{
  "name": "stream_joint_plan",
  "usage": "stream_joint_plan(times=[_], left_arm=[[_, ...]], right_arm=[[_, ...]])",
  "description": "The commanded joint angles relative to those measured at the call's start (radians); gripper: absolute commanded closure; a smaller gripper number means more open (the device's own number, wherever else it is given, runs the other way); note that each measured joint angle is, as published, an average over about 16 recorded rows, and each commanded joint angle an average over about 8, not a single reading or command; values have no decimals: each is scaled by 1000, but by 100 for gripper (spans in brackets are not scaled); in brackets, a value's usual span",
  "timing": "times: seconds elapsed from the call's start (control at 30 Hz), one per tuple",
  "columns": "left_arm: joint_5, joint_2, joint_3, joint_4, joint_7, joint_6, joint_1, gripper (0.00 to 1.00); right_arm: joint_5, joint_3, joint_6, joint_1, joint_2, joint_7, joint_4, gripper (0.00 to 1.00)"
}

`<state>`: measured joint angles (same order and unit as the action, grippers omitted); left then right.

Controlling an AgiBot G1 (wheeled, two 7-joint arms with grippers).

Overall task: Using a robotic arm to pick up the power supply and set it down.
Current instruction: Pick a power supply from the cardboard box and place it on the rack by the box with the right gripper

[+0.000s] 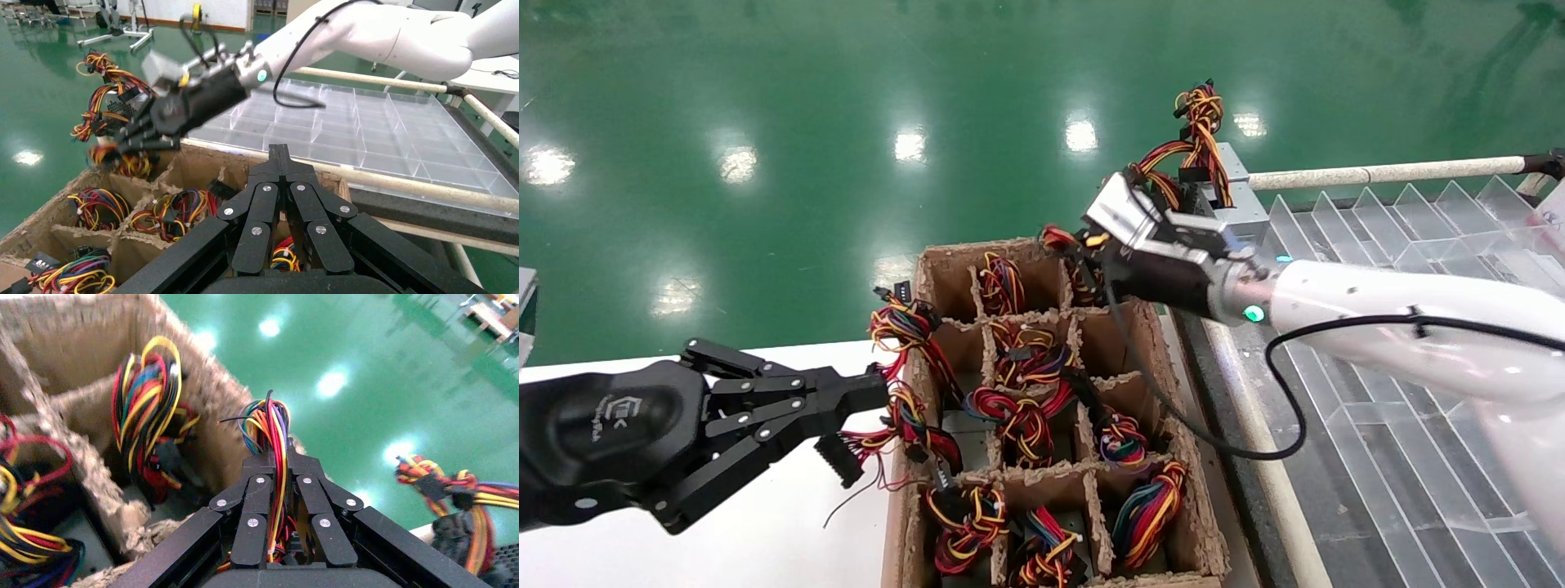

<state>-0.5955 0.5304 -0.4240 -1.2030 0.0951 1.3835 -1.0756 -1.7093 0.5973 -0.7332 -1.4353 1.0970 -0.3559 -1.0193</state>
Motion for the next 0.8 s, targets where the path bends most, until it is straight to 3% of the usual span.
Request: stream_joint_plan(times=[0.03, 0.4, 0.8], left_arm=[[0, 0, 0, 0, 0, 0, 0, 100], [0, 0, 0, 0, 0, 0, 0, 100], [0, 0, 0, 0, 0, 0, 0, 100]], right_arm=[[20, -12, -7, 0, -16, -6, -20, 100], [195, -131, -86, -9, -199, -17, -300, 100], [337, -218, -239, -84, -343, 125, -340, 100]])
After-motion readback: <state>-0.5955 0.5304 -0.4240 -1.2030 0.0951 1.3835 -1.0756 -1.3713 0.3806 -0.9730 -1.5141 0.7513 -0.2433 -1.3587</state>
